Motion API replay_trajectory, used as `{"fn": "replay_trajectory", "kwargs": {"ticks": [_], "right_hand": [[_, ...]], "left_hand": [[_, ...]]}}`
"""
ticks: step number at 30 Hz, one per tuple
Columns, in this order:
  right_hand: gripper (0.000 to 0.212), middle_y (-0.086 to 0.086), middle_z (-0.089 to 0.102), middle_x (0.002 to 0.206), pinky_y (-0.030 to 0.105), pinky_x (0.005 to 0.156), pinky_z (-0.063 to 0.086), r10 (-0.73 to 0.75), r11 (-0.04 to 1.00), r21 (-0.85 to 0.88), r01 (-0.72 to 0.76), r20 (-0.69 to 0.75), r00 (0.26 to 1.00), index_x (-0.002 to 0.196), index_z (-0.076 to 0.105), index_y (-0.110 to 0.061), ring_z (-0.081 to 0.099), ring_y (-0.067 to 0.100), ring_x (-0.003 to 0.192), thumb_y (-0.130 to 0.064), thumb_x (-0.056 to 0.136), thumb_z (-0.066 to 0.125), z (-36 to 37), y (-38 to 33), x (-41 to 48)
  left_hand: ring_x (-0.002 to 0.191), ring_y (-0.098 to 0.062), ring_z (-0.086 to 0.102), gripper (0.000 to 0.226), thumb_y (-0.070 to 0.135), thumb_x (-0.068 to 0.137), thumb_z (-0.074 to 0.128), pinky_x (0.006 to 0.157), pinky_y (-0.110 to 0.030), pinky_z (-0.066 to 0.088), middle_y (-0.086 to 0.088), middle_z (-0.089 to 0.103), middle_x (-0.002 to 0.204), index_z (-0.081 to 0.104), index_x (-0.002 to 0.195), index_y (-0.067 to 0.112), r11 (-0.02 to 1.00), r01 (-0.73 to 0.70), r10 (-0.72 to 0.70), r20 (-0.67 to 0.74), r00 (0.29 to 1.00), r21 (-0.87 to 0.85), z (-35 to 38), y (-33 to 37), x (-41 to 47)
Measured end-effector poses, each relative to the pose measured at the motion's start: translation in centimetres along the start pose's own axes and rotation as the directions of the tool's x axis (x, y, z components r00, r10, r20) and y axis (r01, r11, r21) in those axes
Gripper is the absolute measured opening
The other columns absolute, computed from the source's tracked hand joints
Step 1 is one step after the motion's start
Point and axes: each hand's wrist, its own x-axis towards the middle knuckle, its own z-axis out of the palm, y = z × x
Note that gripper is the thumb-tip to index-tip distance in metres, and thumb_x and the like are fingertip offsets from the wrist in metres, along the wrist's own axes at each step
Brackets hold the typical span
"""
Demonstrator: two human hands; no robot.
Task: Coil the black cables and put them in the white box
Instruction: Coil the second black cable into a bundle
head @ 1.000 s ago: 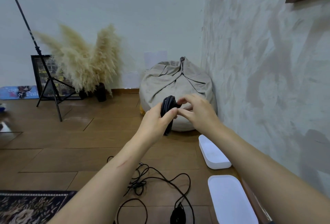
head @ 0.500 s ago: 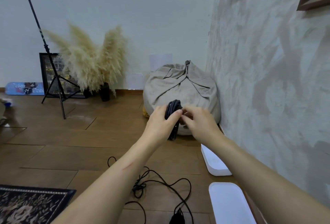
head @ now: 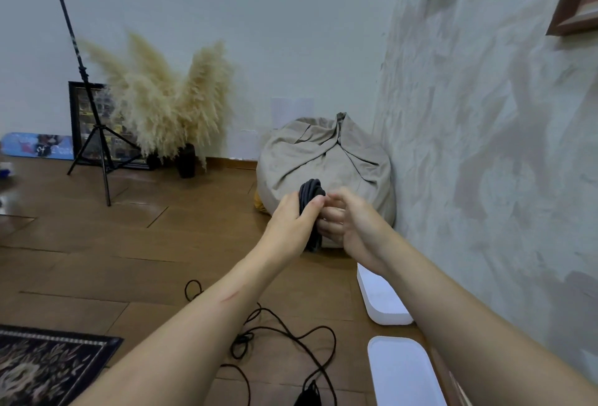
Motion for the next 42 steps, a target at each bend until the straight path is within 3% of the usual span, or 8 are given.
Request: {"fn": "replay_trajectory", "kwargs": {"ticks": [4, 11, 15, 20, 26, 33, 37, 42], "right_hand": [[0.062, 0.007, 0.074, 0.097, 0.034, 0.077, 0.054, -0.015, 0.986, -0.167, -0.005, -0.116, 0.993, 0.113, 0.067, -0.005, 0.07, 0.019, 0.089, -0.055, 0.077, 0.075, 0.2, 1.2, 1.0], [0.039, 0.011, 0.075, 0.106, 0.04, 0.085, 0.058, -0.084, 0.971, -0.237, 0.036, -0.194, 0.977, 0.118, 0.064, -0.009, 0.072, 0.025, 0.1, -0.034, 0.089, 0.073, -1.3, 1.4, 1.0], [0.024, 0.014, 0.076, 0.102, 0.039, 0.081, 0.06, -0.067, 0.988, -0.149, 0.049, -0.124, 0.99, 0.116, 0.066, -0.006, 0.074, 0.025, 0.095, -0.022, 0.098, 0.063, -1.3, 0.6, 0.5], [0.035, 0.015, 0.075, 0.107, 0.036, 0.08, 0.058, -0.078, 0.985, -0.161, 0.065, -0.075, 0.994, 0.117, 0.067, -0.006, 0.073, 0.024, 0.095, -0.03, 0.093, 0.071, -1.2, 0.5, 0.3], [0.037, 0.008, 0.076, 0.103, 0.042, 0.095, 0.056, -0.142, 0.941, -0.323, 0.1, -0.108, 0.984, 0.116, 0.066, -0.011, 0.074, 0.019, 0.097, -0.028, 0.085, 0.078, -1.6, 1.0, 0.7], [0.069, 0.001, 0.074, 0.105, 0.03, 0.082, 0.055, -0.106, 0.908, -0.413, 0.076, -0.051, 0.993, 0.116, 0.064, -0.016, 0.072, 0.015, 0.097, -0.058, 0.065, 0.083, -1.6, 1.0, 0.8], [0.035, 0.006, 0.076, 0.106, 0.046, 0.094, 0.057, -0.163, 0.919, -0.377, 0.118, -0.09, 0.982, 0.118, 0.065, -0.016, 0.073, 0.019, 0.099, -0.033, 0.089, 0.072, -1.9, 0.7, 0.7], [0.023, 0.009, 0.077, 0.104, 0.041, 0.094, 0.057, -0.188, 0.932, -0.325, 0.16, -0.058, 0.98, 0.118, 0.068, -0.011, 0.074, 0.022, 0.099, -0.023, 0.101, 0.058, -2.1, 0.6, 0.6]], "left_hand": [[0.099, -0.021, 0.058, 0.037, 0.049, 0.099, 0.05, 0.087, -0.044, 0.053, -0.002, 0.05, 0.111, 0.05, 0.123, 0.021, 0.987, -0.016, 0.002, 0.09, 0.996, 0.16, 0.9, -0.3, -0.5], [0.113, -0.01, 0.057, 0.04, 0.031, 0.093, 0.056, 0.098, -0.033, 0.051, 0.007, 0.057, 0.123, 0.057, 0.133, 0.027, 0.996, -0.044, 0.017, 0.301, 0.954, 0.083, -0.5, -0.3, -0.2], [0.115, -0.004, 0.064, 0.044, 0.017, 0.096, 0.055, 0.098, -0.031, 0.055, 0.007, 0.069, 0.126, 0.062, 0.138, 0.025, 0.999, -0.003, -0.004, 0.158, 0.987, 0.044, -1.7, -0.9, 0.2], [0.093, -0.012, 0.068, 0.017, 0.022, 0.09, 0.075, 0.081, -0.03, 0.056, 0.005, 0.072, 0.099, 0.073, 0.108, 0.023, 0.992, -0.028, 0.036, -0.063, 0.997, 0.12, -0.9, -1.0, 0.2], [0.083, -0.012, 0.062, 0.009, 0.029, 0.09, 0.075, 0.072, -0.03, 0.051, 0.007, 0.066, 0.088, 0.066, 0.092, 0.027, 0.978, -0.078, 0.098, -0.093, 0.991, 0.194, -0.3, -0.8, 0.1], [0.092, -0.019, 0.06, 0.011, 0.016, 0.091, 0.063, 0.076, -0.036, 0.049, 0.004, 0.063, 0.096, 0.063, 0.102, 0.021, 0.937, -0.091, 0.12, -0.067, 0.99, 0.337, 0.0, -1.0, 0.2], [0.083, -0.01, 0.058, 0.009, 0.024, 0.09, 0.071, 0.07, -0.027, 0.043, 0.01, 0.062, 0.09, 0.062, 0.091, 0.026, 0.951, -0.118, 0.153, -0.103, 0.983, 0.287, -0.3, -0.7, 0.4], [0.08, -0.009, 0.062, 0.008, 0.029, 0.092, 0.07, 0.072, -0.031, 0.051, 0.008, 0.067, 0.084, 0.065, 0.087, 0.027, 0.984, -0.078, 0.108, -0.195, 0.975, 0.157, -0.4, -1.2, 0.4]]}}
